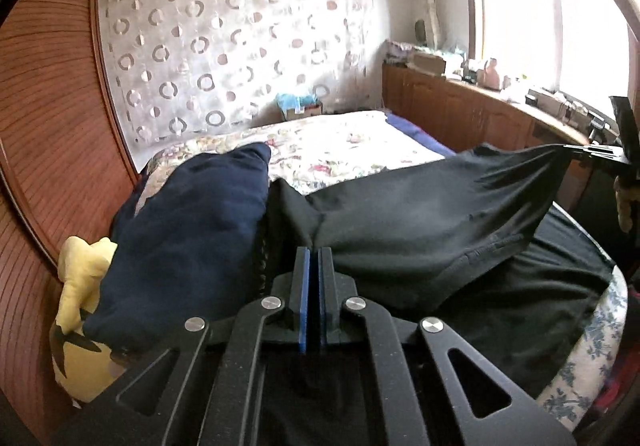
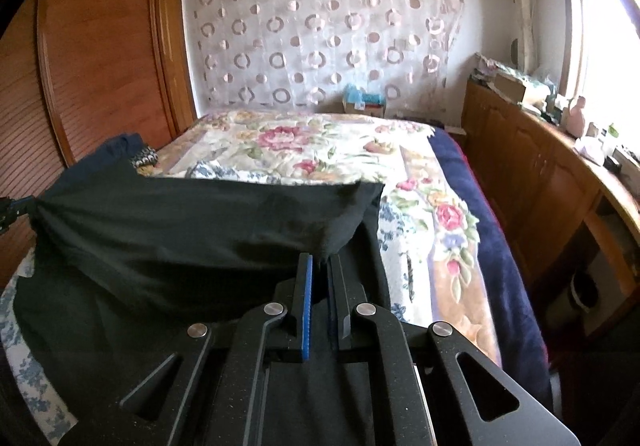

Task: Fold small clothes

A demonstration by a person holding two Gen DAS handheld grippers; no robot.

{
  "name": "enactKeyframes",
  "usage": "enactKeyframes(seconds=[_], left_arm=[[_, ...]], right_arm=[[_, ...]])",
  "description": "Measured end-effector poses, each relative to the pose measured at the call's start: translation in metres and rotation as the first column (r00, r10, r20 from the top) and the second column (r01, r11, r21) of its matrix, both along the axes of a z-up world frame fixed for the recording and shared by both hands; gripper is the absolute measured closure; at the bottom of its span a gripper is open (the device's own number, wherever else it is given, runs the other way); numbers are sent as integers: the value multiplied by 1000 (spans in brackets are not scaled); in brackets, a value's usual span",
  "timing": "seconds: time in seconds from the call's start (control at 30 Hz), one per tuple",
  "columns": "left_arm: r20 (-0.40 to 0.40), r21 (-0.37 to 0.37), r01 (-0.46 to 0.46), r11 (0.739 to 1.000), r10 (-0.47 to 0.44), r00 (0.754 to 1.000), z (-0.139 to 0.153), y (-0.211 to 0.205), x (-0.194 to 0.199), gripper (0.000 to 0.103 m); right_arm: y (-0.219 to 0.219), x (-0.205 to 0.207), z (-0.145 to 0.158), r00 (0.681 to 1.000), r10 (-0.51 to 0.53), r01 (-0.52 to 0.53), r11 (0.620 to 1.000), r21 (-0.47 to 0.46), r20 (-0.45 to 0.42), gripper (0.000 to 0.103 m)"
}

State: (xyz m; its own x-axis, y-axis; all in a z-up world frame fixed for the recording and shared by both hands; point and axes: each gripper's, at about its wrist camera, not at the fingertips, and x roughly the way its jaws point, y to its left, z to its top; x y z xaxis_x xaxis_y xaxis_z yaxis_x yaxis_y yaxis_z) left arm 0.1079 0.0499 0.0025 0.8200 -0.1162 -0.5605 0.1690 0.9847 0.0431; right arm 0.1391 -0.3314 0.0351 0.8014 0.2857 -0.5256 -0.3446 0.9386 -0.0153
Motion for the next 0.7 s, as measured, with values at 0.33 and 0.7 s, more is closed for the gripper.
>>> enactKeyframes(seconds=[0.33,0.7], left_arm=[[5,-46,18,999,-18,1000,-5,10,-38,99],[18,-60,38,997,-37,999,-4,11,-49,99]], right_arm=[[-16,-61,-1,999,42,-42,999,-12,26,97],[-24,-72,12,998,56,-55,998,-26,28,97]])
